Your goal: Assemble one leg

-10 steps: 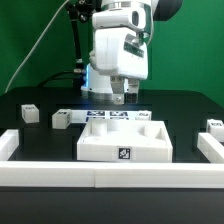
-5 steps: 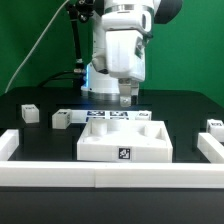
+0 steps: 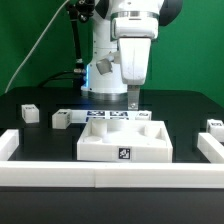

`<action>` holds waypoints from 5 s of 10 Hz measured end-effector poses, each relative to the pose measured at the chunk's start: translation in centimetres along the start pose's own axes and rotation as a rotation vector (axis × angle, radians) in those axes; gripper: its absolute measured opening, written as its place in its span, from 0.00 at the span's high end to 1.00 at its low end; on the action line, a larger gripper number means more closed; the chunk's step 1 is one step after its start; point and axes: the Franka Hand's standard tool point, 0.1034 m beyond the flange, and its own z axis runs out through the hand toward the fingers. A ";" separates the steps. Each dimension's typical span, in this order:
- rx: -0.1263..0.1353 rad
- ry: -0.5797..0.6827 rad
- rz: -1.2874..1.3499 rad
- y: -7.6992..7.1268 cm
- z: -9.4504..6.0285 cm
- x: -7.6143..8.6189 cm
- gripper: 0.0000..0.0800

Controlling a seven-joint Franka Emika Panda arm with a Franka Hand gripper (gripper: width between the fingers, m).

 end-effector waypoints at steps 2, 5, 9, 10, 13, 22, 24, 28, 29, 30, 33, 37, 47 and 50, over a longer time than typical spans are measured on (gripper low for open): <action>0.004 0.000 0.000 -0.3 0.2 0.0 0.19; 0.042 0.007 0.004 -4.2 1.5 0.0 0.19; 0.077 0.003 0.041 -5.7 2.5 0.3 0.19; 0.084 0.001 0.045 -5.9 2.8 0.1 0.19; 0.109 -0.003 0.062 -6.7 4.0 -0.8 0.19; 0.126 -0.002 0.070 -7.4 4.7 -1.1 0.70; 0.126 -0.003 0.071 -7.4 4.7 -1.1 0.92; 0.126 -0.003 0.071 -7.4 4.7 -1.1 0.93; 0.126 -0.003 0.071 -7.4 4.7 -1.1 0.93; 0.128 -0.003 0.061 -7.3 4.7 -1.1 0.93; 0.139 -0.005 -0.030 -6.3 4.9 -0.4 0.93; 0.129 0.002 -0.039 -5.7 5.0 0.1 0.93; 0.097 0.030 -0.095 -2.5 5.7 5.0 0.93; 0.097 0.030 -0.090 -2.6 5.7 4.9 0.80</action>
Offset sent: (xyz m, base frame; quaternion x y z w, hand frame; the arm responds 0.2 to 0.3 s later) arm -0.0468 0.0014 -0.0181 0.0064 -0.0212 -0.0095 0.9997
